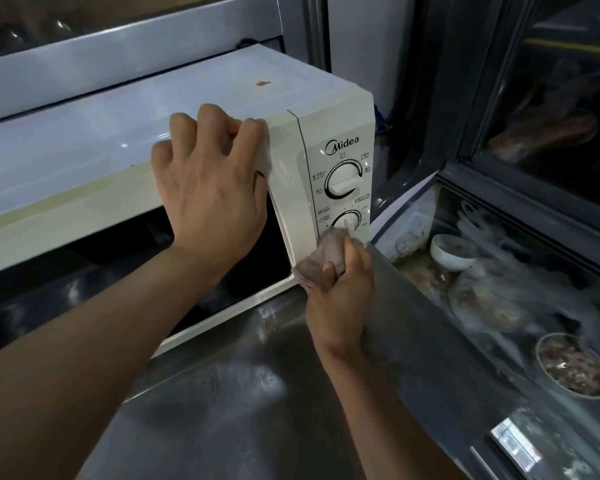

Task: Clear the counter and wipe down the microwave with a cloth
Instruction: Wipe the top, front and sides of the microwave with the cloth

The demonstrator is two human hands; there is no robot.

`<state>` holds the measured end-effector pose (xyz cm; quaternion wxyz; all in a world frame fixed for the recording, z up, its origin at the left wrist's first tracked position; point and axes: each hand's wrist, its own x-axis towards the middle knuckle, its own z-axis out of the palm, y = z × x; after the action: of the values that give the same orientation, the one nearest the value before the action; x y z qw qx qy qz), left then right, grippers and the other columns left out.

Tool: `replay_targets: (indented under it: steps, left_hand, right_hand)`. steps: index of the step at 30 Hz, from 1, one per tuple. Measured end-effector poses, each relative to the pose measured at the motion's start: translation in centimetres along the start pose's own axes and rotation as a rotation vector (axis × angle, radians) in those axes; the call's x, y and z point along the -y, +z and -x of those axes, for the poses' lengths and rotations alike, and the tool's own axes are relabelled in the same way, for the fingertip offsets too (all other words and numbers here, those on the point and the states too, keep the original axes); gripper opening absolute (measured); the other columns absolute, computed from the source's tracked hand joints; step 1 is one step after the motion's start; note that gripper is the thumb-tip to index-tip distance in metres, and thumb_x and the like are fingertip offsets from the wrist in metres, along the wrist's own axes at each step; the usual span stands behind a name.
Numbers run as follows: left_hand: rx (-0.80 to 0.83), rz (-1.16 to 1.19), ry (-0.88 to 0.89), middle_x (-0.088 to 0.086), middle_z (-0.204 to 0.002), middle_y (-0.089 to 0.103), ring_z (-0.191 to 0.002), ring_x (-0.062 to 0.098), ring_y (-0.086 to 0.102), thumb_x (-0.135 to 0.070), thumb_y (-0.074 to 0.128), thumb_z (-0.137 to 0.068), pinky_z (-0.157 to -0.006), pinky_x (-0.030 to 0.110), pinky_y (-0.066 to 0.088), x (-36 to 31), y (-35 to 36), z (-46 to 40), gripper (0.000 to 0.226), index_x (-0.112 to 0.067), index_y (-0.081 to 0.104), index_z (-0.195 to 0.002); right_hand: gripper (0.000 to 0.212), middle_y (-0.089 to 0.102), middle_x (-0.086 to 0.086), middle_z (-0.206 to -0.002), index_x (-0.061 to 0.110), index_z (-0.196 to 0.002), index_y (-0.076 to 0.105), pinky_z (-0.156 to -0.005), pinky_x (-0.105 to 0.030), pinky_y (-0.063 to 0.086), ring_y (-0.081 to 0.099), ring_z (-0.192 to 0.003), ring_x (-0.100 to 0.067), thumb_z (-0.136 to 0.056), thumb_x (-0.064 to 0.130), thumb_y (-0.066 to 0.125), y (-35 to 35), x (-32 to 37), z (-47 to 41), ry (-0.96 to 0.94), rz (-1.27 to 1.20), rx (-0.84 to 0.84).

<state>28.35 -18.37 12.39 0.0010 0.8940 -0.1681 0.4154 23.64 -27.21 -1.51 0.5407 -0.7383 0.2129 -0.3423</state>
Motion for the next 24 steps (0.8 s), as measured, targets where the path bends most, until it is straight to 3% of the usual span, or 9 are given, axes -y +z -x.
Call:
replay_targets:
  steps: [2, 6, 10, 16, 18, 20, 21, 24]
  left_hand:
    - [-0.003, 0.000, 0.001, 0.018, -0.102, 0.052, -0.092, 0.037, 0.047, -0.010, 0.046, -0.075, -0.070, 0.036, 0.022, 0.0, 0.0, 0.2, 0.034, -0.010, 0.056, -0.107]
    - [-0.015, 0.002, 0.012, 0.018, -0.102, 0.052, -0.092, 0.037, 0.047, -0.011, 0.044, -0.074, -0.071, 0.035, 0.020, 0.0, 0.1, 0.2, 0.035, -0.010, 0.056, -0.107]
    - [-0.025, 0.006, 0.009, 0.017, -0.101, 0.052, -0.091, 0.037, 0.047, -0.012, 0.044, -0.075, -0.071, 0.035, 0.020, 0.0, 0.2, 0.2, 0.033, -0.010, 0.055, -0.105]
    - [0.008, 0.009, -0.004, 0.017, -0.103, 0.050, -0.092, 0.037, 0.045, -0.012, 0.043, -0.073, -0.070, 0.038, 0.024, -0.1, -0.1, 0.0, 0.035, -0.010, 0.054, -0.106]
    - [0.016, 0.014, -0.001, 0.017, -0.102, 0.050, -0.092, 0.037, 0.045, -0.011, 0.043, -0.072, -0.070, 0.038, 0.025, -0.1, -0.2, 0.0, 0.036, -0.010, 0.054, -0.106]
    - [0.020, 0.020, -0.003, 0.017, -0.101, 0.050, -0.091, 0.036, 0.045, -0.010, 0.044, -0.072, -0.070, 0.037, 0.023, -0.1, -0.3, -0.1, 0.036, -0.009, 0.055, -0.106]
    - [0.021, 0.019, -0.004, 0.017, -0.101, 0.050, -0.090, 0.036, 0.045, -0.009, 0.044, -0.072, -0.069, 0.036, 0.022, -0.2, -0.3, -0.1, 0.035, -0.009, 0.056, -0.106]
    - [0.022, 0.013, -0.006, 0.017, -0.100, 0.050, -0.090, 0.036, 0.045, -0.008, 0.045, -0.072, -0.069, 0.036, 0.022, -0.2, -0.3, 0.0, 0.035, -0.009, 0.056, -0.105]
  right_hand:
    - [0.054, 0.043, -0.012, -0.137, 0.000, -0.133, 0.048, -0.089, 0.012, 0.013, 0.034, -0.114, 0.002, -0.081, -0.012, 0.053, 0.2, 0.6, 0.2, -0.022, -0.003, 0.010]
    - [0.060, 0.043, -0.012, -0.137, 0.000, -0.135, 0.046, -0.097, 0.006, 0.018, 0.042, -0.126, -0.016, -0.078, -0.019, 0.049, 0.6, 0.7, 0.3, -0.041, -0.033, -0.040]
    - [0.052, 0.049, -0.019, -0.128, -0.008, -0.126, 0.053, -0.095, 0.005, 0.025, 0.043, -0.116, -0.005, -0.077, -0.024, 0.048, 0.7, 0.1, 0.0, -0.122, -0.044, -0.075]
    - [0.034, 0.058, -0.011, -0.115, -0.001, -0.111, 0.064, -0.086, 0.005, 0.032, 0.055, -0.104, -0.012, -0.082, -0.015, 0.051, -0.7, -2.2, -1.8, 0.017, -0.001, 0.055]
    - [0.029, 0.062, -0.011, -0.107, 0.002, -0.104, 0.065, -0.083, -0.015, 0.049, 0.062, -0.097, -0.020, -0.084, -0.011, 0.050, -1.4, -3.1, -3.0, 0.118, -0.014, 0.124]
    - [0.021, 0.065, -0.016, -0.100, 0.000, -0.098, 0.063, -0.075, -0.037, 0.057, 0.066, -0.089, -0.030, -0.086, -0.008, 0.048, -2.6, -3.3, -4.0, 0.222, -0.085, 0.130]
    - [0.020, 0.066, -0.016, -0.100, -0.001, -0.100, 0.063, -0.076, -0.035, 0.057, 0.067, -0.089, -0.028, -0.085, -0.007, 0.050, -3.4, -3.0, -4.6, 0.207, -0.092, 0.061]
    - [0.024, 0.066, -0.004, -0.094, 0.004, -0.104, 0.065, -0.070, -0.002, 0.043, 0.061, -0.079, -0.006, -0.081, -0.003, 0.060, -5.1, -0.8, -6.8, -0.035, -0.116, -0.136]
